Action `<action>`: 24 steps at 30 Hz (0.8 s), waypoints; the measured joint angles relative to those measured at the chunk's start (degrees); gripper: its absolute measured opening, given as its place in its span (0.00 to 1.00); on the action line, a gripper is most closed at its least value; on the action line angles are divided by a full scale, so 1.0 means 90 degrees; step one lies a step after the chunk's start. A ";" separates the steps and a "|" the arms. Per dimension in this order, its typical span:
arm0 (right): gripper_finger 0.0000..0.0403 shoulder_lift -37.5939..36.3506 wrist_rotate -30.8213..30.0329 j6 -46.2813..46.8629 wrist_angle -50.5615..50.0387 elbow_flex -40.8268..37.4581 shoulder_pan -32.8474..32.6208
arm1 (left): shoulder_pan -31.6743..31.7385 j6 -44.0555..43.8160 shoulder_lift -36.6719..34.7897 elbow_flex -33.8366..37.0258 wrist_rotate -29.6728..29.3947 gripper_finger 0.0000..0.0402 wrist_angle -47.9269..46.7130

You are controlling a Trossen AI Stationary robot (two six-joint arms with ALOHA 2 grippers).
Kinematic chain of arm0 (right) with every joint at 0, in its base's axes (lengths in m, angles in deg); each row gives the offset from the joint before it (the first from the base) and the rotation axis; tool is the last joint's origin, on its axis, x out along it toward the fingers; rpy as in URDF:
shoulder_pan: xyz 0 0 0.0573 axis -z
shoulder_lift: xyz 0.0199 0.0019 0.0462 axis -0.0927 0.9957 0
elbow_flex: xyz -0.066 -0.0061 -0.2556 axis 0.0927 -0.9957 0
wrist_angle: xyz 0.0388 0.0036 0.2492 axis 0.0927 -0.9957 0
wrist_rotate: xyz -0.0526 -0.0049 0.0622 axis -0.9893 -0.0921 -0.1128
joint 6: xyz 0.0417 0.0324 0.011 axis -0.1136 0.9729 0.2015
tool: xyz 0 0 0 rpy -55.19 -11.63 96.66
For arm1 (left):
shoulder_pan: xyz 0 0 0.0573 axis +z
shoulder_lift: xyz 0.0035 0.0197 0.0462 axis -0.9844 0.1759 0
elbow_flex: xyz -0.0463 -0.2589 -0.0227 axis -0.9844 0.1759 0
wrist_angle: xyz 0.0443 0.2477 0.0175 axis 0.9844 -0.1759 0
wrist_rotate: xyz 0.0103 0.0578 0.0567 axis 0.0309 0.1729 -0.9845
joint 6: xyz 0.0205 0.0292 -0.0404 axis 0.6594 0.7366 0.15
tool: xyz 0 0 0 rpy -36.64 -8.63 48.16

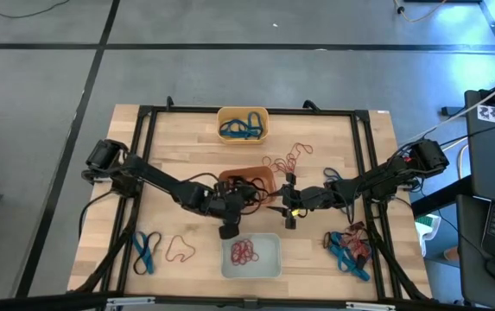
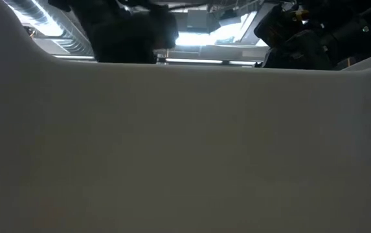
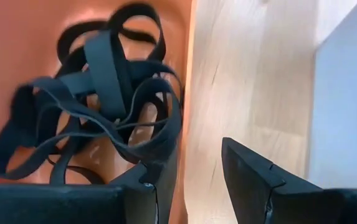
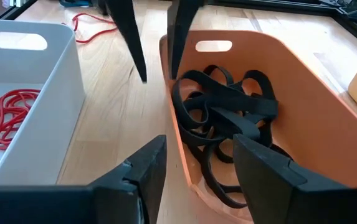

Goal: Sort rubber bands into baskets
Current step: Put the black rubber band in the orange bin, then put the red rubber band in the white bin

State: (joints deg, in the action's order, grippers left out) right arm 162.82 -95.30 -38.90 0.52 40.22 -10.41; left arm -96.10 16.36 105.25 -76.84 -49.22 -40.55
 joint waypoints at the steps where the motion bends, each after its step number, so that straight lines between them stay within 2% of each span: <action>1: 0.45 0.0002 0.0001 0.0000 -0.0001 0.0000 0.0000 | 0.0000 -0.0002 -0.0077 0.0000 0.0001 0.31 0.0004; 10: 0.45 0.0002 0.0001 -0.0001 -0.0015 0.0000 0.0000 | -0.0202 -0.0154 -0.1011 0.0000 -0.0009 0.31 -0.0068; 17: 0.45 0.0002 0.0000 -0.0002 -0.0026 0.0000 0.0000 | -0.0918 -0.0787 -0.1213 0.0000 0.0307 0.31 -0.0746; 24: 0.45 0.0002 0.0000 -0.0002 -0.0021 -0.0001 0.0000 | -0.1747 -0.1698 -0.1208 0.0000 0.0347 0.31 -0.1211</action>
State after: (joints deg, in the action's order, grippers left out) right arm 162.83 -95.31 -38.91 0.34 40.21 -10.41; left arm -111.82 1.07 94.38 -76.84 -46.09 -51.45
